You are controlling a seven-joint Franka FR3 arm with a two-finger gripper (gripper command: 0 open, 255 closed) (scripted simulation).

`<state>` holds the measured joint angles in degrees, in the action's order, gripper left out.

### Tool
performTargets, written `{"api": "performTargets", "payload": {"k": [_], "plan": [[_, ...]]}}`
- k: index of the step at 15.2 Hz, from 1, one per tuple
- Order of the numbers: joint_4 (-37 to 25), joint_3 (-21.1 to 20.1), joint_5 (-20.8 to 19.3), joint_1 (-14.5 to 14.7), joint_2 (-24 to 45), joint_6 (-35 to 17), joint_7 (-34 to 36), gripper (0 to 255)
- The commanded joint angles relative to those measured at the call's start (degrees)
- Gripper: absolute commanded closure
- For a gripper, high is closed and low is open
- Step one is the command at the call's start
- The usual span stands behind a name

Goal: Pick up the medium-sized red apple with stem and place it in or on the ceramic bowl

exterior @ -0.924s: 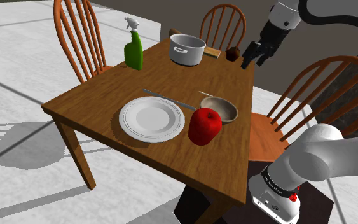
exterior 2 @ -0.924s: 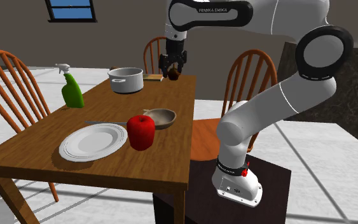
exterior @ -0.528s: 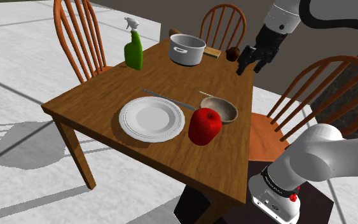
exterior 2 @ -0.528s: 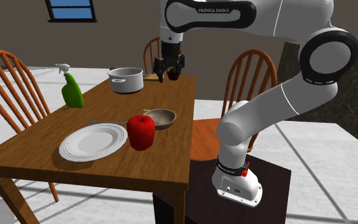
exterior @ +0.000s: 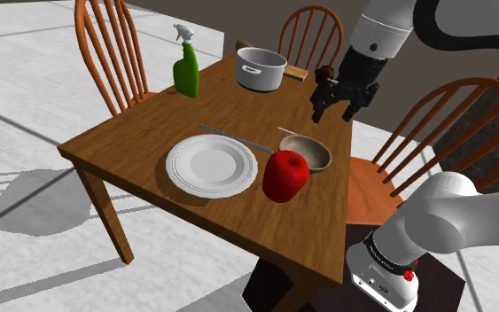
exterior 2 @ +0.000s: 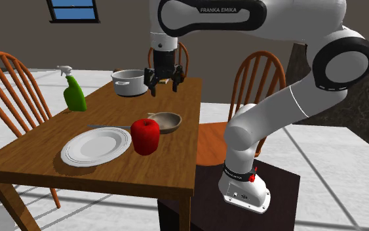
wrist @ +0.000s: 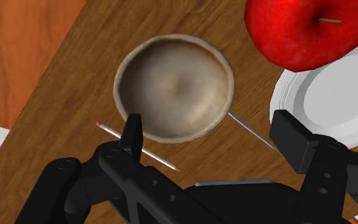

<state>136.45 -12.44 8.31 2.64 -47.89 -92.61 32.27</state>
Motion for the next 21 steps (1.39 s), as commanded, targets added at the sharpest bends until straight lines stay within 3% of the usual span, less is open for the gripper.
{"api": "performTargets", "payload": {"k": [1,9,16,21], "plan": [[-0.9,-2.5,2.5,0.2,1.2,0.2,4.2,0],[-6.4,-11.8,10.9,0.4,7.5,-0.2,19.5,0],[-0.9,-13.2,12.1,0.9,6.9,-5.2,19.1,0],[-0.4,-13.3,12.2,1.0,6.9,-5.6,19.1,0]]}}
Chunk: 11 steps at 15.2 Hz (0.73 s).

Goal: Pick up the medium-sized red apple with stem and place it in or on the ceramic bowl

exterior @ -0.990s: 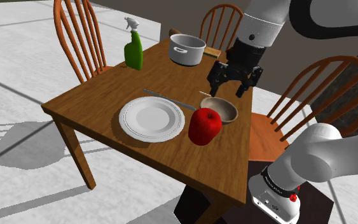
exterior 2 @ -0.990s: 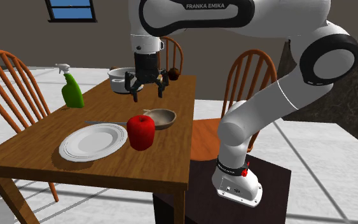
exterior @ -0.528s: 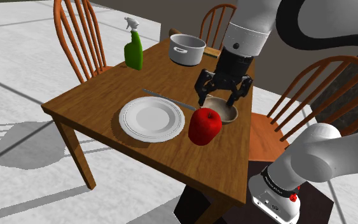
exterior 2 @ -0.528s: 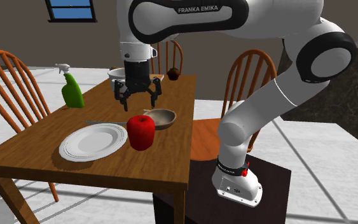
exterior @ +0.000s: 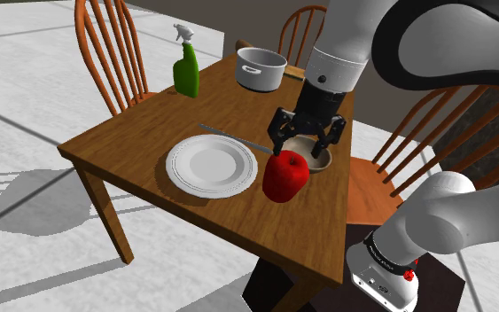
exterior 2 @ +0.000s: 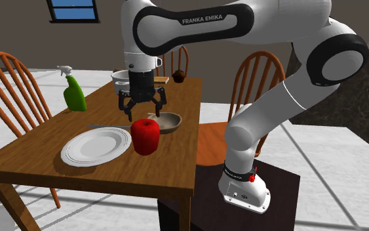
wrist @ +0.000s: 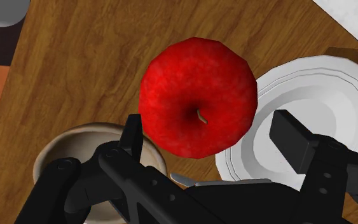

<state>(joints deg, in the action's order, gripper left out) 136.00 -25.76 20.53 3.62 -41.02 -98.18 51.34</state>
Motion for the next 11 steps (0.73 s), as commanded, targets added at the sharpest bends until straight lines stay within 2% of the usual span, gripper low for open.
{"api": "performTargets", "payload": {"k": [1,3,4,11], "plan": [[0.0,0.0,0.0,0.0,0.0,0.0,0.0,0],[0.0,0.0,0.0,0.0,0.0,0.0,0.0,0],[0.0,0.0,0.0,0.0,0.0,0.0,0.0,255],[0.0,0.0,0.0,0.0,0.0,0.0,0.0,255]]}}
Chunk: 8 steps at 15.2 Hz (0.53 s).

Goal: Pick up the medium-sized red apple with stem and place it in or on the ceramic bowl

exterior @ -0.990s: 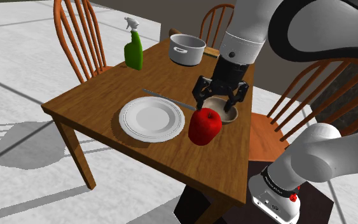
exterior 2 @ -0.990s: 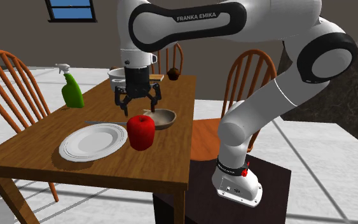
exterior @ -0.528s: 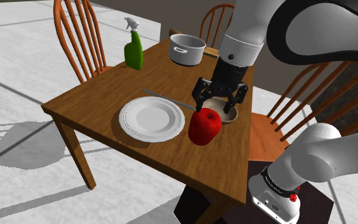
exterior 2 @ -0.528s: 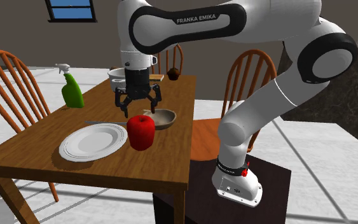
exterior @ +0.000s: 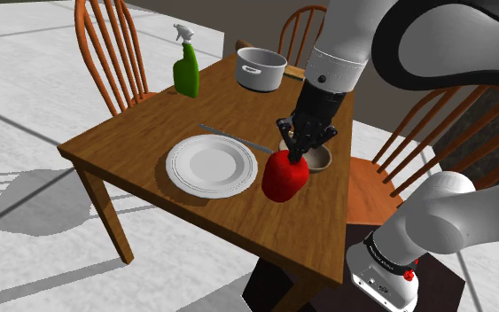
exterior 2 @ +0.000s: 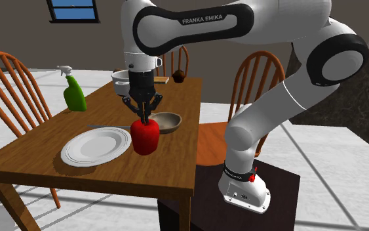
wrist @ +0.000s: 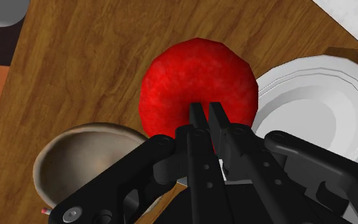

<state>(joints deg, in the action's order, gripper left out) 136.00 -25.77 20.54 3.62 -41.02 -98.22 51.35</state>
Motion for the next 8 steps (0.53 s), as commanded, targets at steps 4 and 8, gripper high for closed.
{"api": "performTargets", "payload": {"k": [4,8], "plan": [[-1.5,0.3,-0.3,-0.1,0.1,1.4,0.2,255],[-4.8,1.0,-1.0,-0.4,0.6,4.3,0.5,255]]}}
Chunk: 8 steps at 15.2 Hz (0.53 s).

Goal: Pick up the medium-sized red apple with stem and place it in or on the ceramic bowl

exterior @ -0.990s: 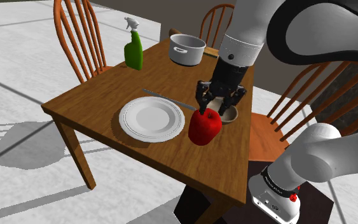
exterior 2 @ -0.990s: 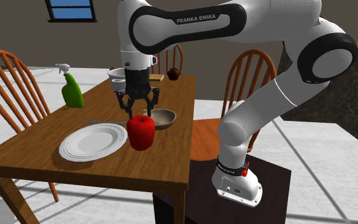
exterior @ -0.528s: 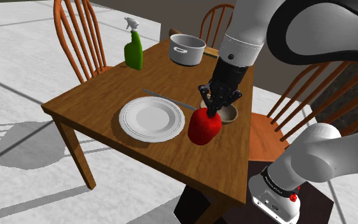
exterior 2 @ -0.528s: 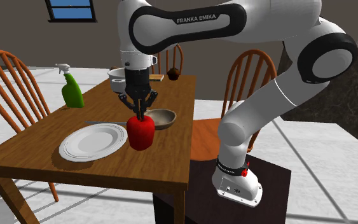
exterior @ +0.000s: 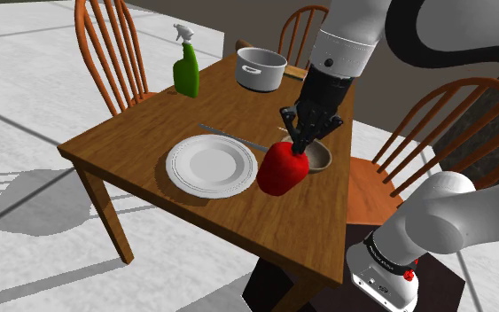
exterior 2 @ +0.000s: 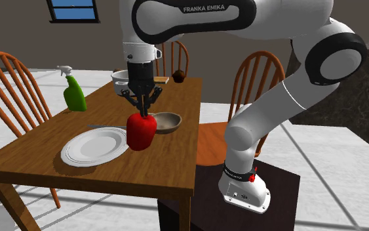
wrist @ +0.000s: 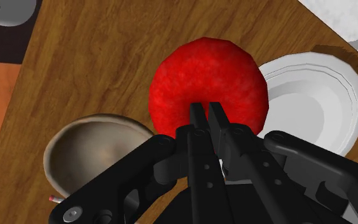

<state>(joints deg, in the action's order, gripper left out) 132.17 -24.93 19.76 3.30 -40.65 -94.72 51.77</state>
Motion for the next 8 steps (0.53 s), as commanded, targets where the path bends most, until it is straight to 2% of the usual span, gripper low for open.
{"api": "performTargets", "payload": {"k": [1,8], "plan": [[-1.8,0.3,-0.3,-0.2,0.3,1.5,0.2,255],[-8.0,1.2,-1.3,-0.7,1.6,6.4,0.9,255]]}}
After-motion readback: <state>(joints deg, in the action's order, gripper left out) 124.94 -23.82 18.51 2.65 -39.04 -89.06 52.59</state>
